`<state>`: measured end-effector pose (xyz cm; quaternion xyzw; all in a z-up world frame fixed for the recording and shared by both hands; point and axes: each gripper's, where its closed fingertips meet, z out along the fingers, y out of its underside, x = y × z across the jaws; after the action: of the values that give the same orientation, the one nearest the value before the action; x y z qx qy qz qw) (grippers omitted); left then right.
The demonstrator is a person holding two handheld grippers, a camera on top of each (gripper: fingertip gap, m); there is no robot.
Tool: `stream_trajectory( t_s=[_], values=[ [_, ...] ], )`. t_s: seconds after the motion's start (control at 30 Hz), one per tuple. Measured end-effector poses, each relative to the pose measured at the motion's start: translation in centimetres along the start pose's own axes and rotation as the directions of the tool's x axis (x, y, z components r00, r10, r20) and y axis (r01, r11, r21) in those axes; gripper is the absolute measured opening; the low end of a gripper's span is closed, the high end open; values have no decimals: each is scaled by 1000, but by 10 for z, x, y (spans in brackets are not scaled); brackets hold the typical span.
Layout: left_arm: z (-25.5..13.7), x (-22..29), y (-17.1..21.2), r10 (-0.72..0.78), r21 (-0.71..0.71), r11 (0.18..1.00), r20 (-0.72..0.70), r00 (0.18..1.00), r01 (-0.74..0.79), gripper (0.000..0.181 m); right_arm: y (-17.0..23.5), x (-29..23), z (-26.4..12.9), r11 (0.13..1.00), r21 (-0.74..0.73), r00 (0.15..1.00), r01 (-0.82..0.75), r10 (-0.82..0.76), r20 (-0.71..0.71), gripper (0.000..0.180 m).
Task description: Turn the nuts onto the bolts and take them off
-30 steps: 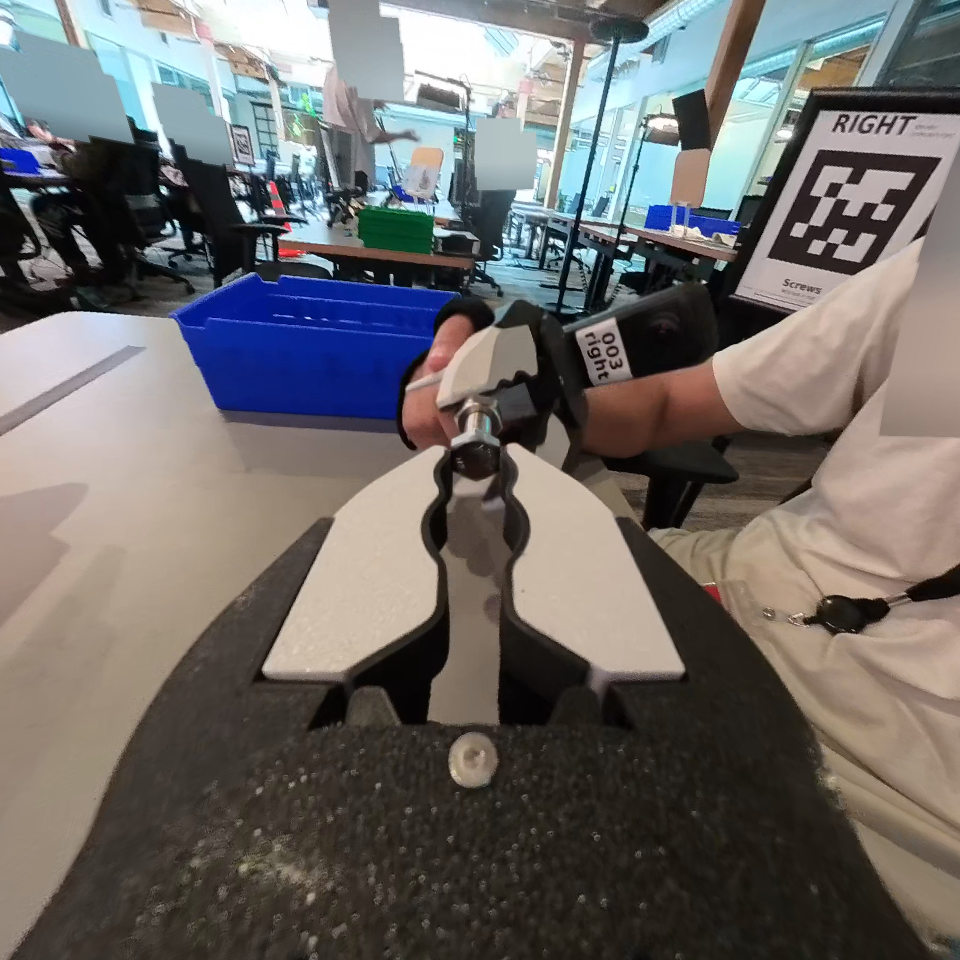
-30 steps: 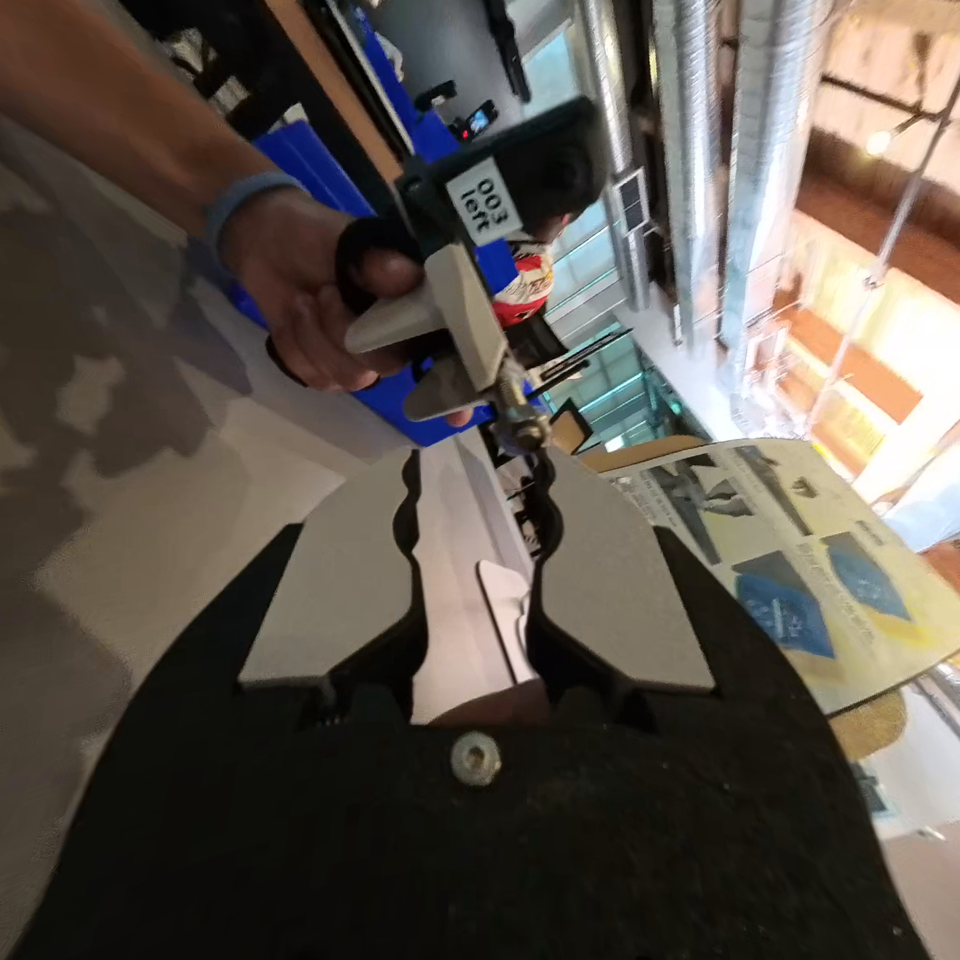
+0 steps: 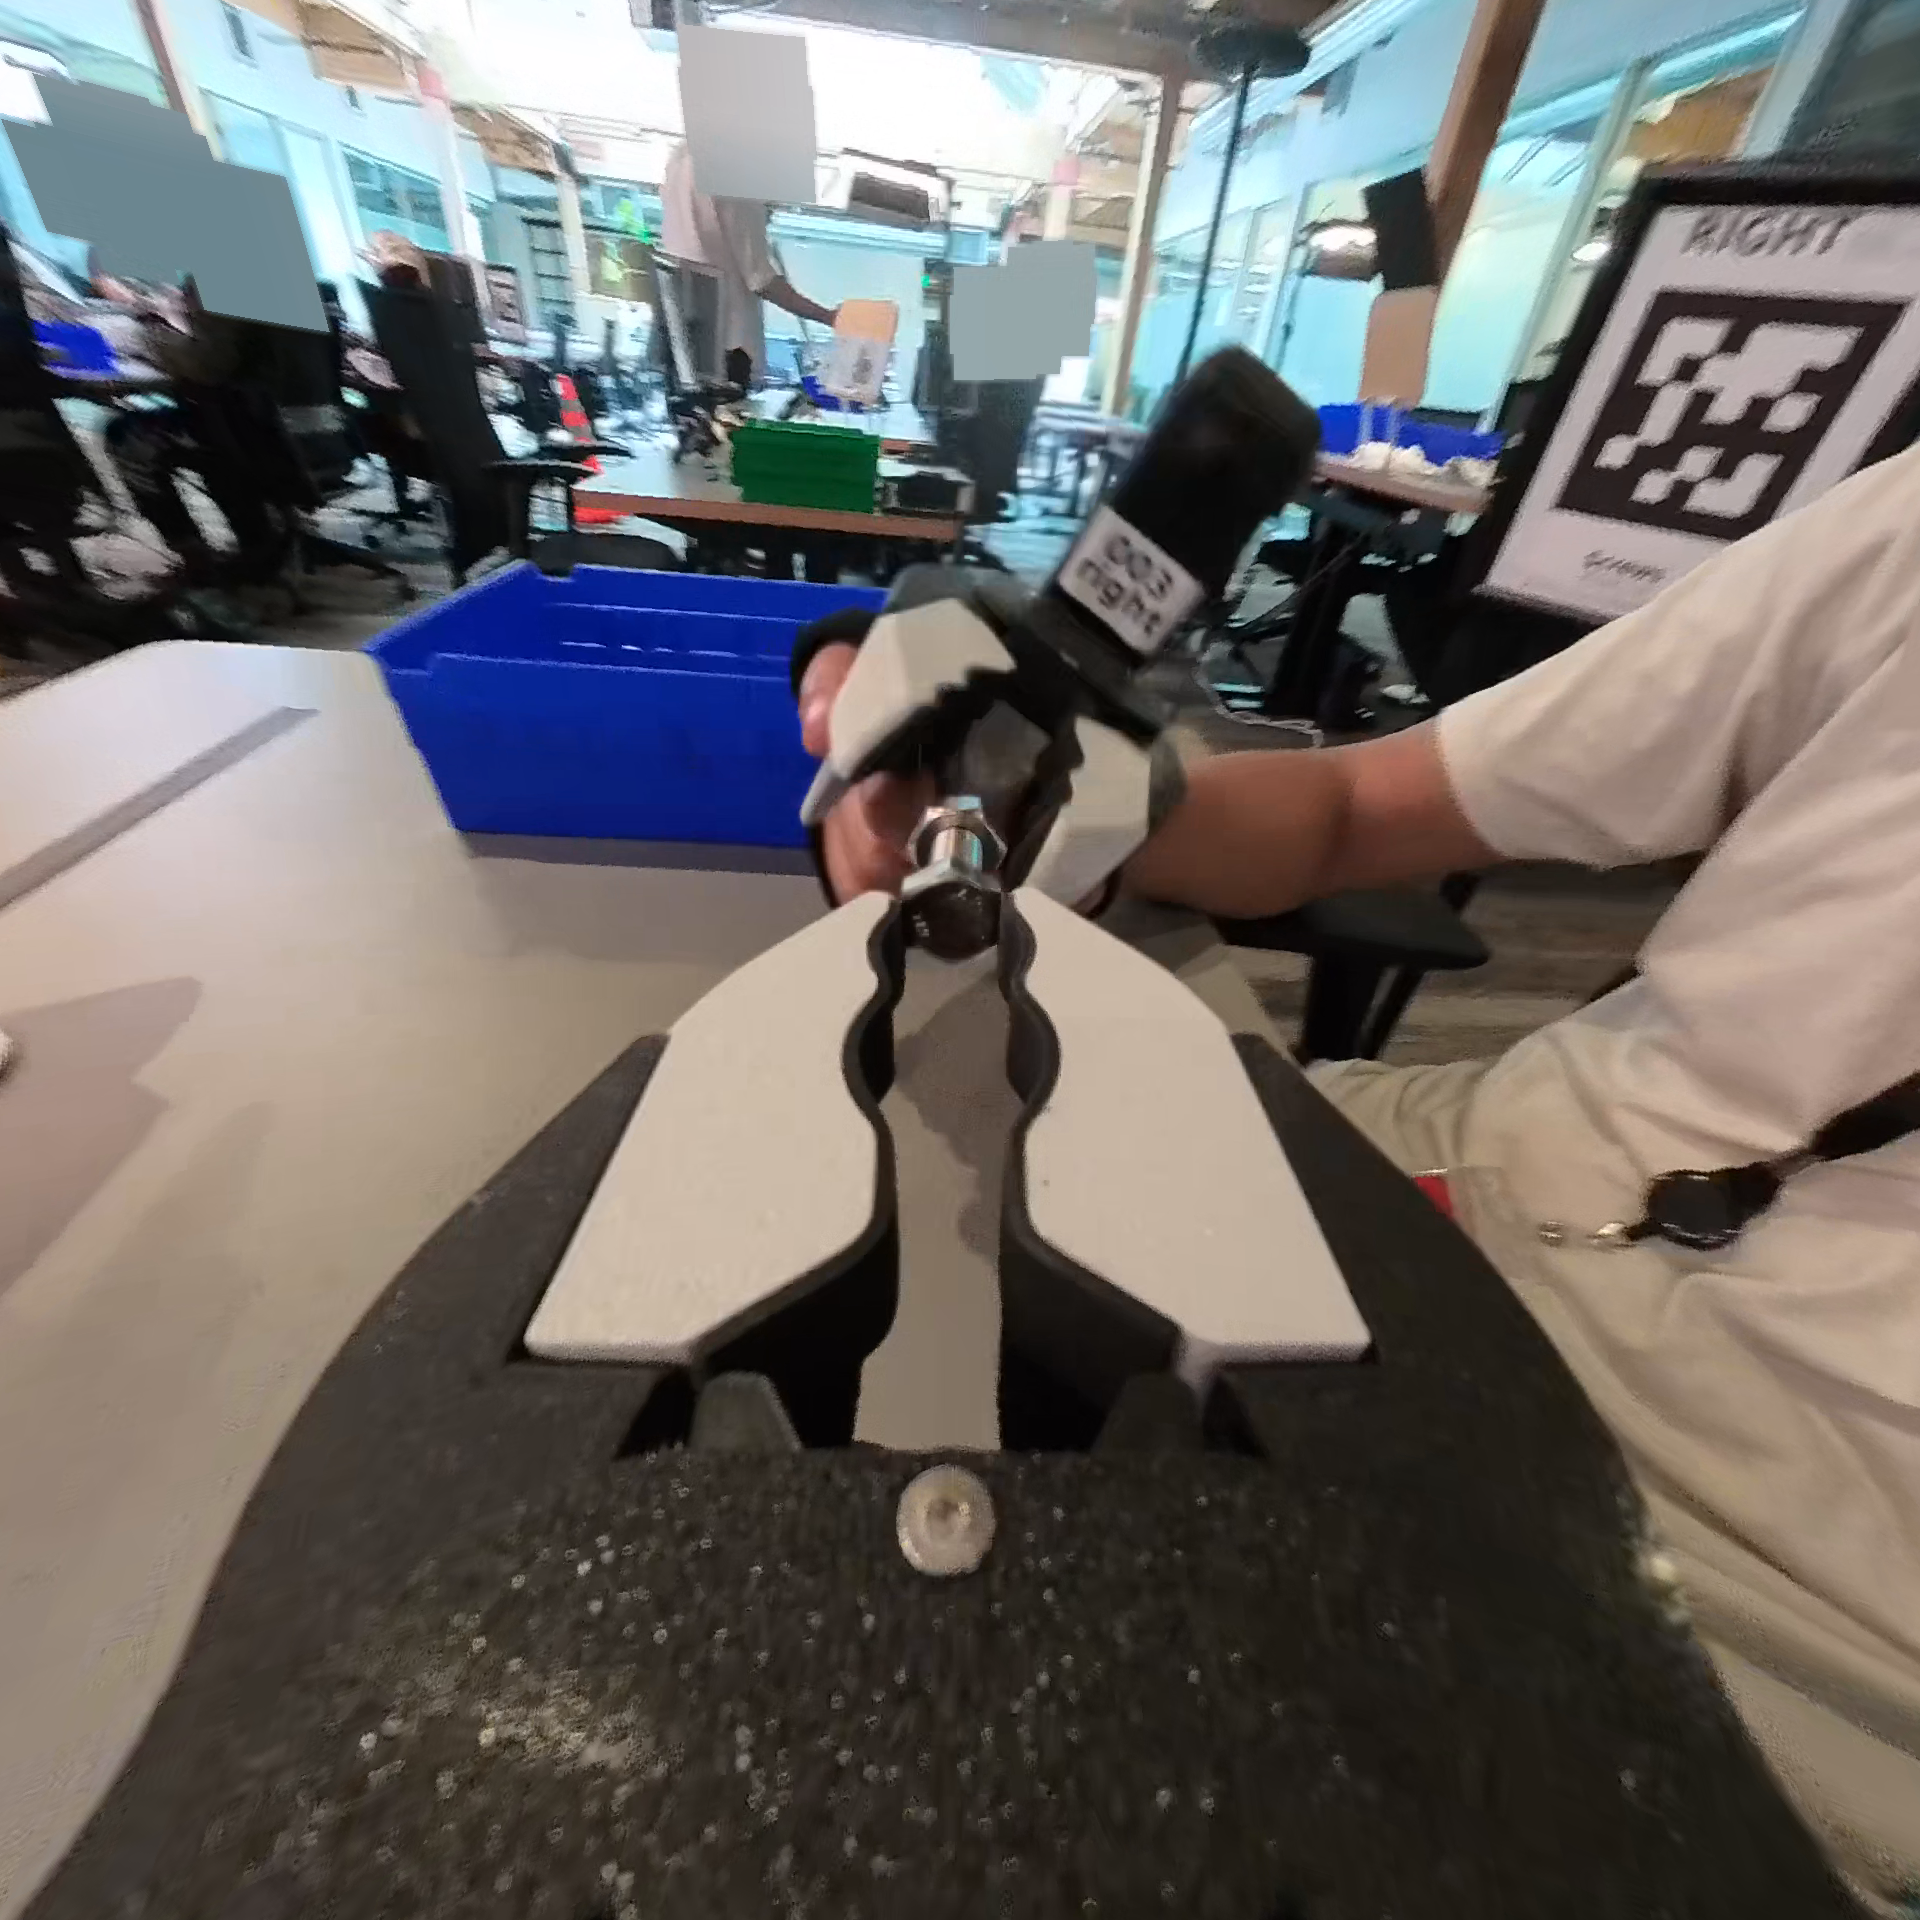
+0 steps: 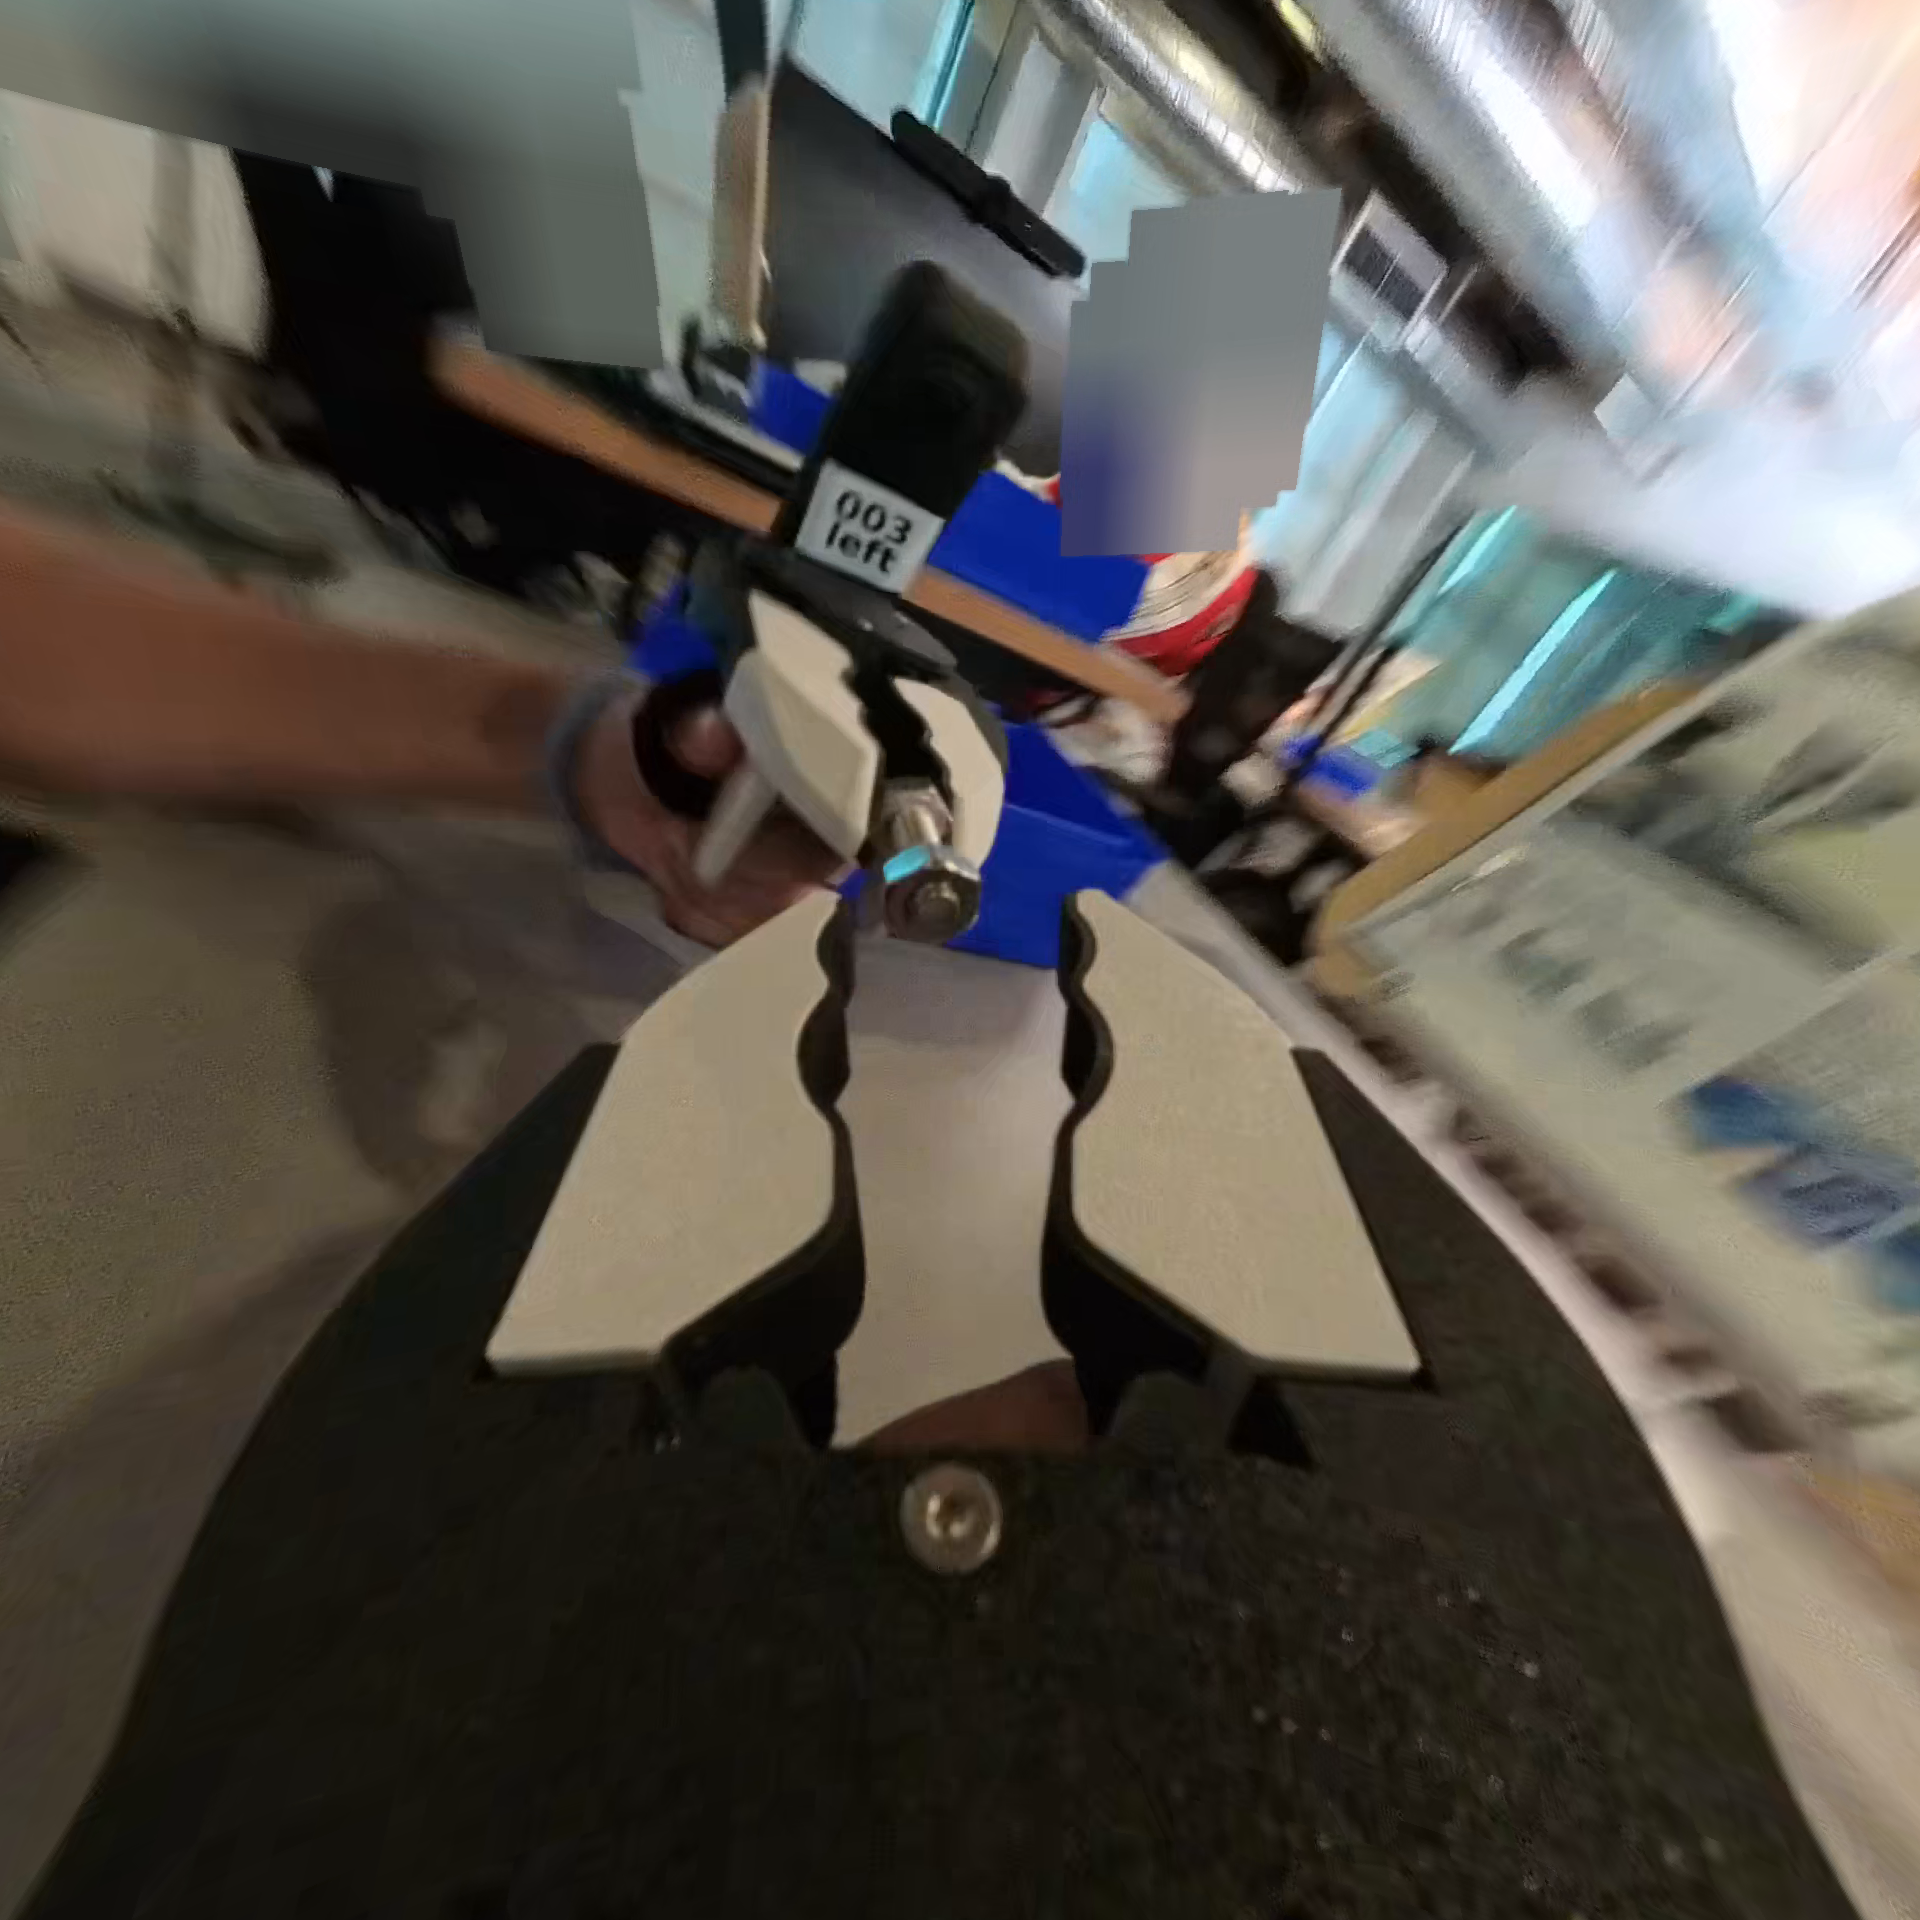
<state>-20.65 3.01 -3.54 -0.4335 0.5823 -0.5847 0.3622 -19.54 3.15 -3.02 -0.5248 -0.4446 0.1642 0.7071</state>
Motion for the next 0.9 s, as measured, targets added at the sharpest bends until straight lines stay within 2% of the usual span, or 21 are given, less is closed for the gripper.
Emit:
stream_trajectory(
  t_s=[0.07, 0.13, 0.3, 0.43, 0.53, 0.63, 0.7, 0.77, 0.83, 0.87, 0.9],
  values=[
    [-1, 2, -1, -47, 13, 999, -37, 998, 47, 17, 5, -10, 1, 944, -47, 942, 327, -329, -61, 31],
    [-2, 5, 0, -85, 8, 996, -76, 994, 86, 17, 11, -12, 4, 880, -99, 874, 465, -474, -104, 32],
    [0, 10, 5, -104, -27, 994, -112, 988, 102, 17, 6, -13, 3, 856, -90, 846, 510, -518, -128, 23],
    [7, 13, 16, -106, -81, 992, -121, 987, 97, 16, 13, -20, 5, 853, -100, 850, 512, -520, -82, 20],
    [6, 8, 14, -72, -73, 995, -83, 994, 66, 17, 16, -17, 8, 935, -111, 939, 337, -342, -26, 20],
    [5, 1, 12, 20, -63, 998, -2, 1000, -20, 17, 21, -14, 12, 991, -131, 999, 6, 0, 48, 20],
    [3, -2, 8, 74, -57, 996, 38, 997, -72, 17, 24, -18, 15, 943, -164, 942, -289, 311, 125, 20],
    [3, -1, 4, 100, -40, 994, 45, 994, -98, 17, 20, -25, 17, 822, -194, 795, -536, 568, 214, 20],
    [2, -1, 3, 110, -38, 993, 54, 992, -109, 17, 17, -25, 18, 722, -210, 679, -659, 691, 247, 21],
    [2, -1, 3, 109, -41, 993, 53, 993, -107, 17, 17, -26, 18, 702, -215, 655, -679, 712, 254, 21],
    [2, 0, 3, 99, -37, 995, 49, 994, -98, 17, 17, -25, 18, 713, -206, 666, -671, 700, 258, 21]
  ],
)
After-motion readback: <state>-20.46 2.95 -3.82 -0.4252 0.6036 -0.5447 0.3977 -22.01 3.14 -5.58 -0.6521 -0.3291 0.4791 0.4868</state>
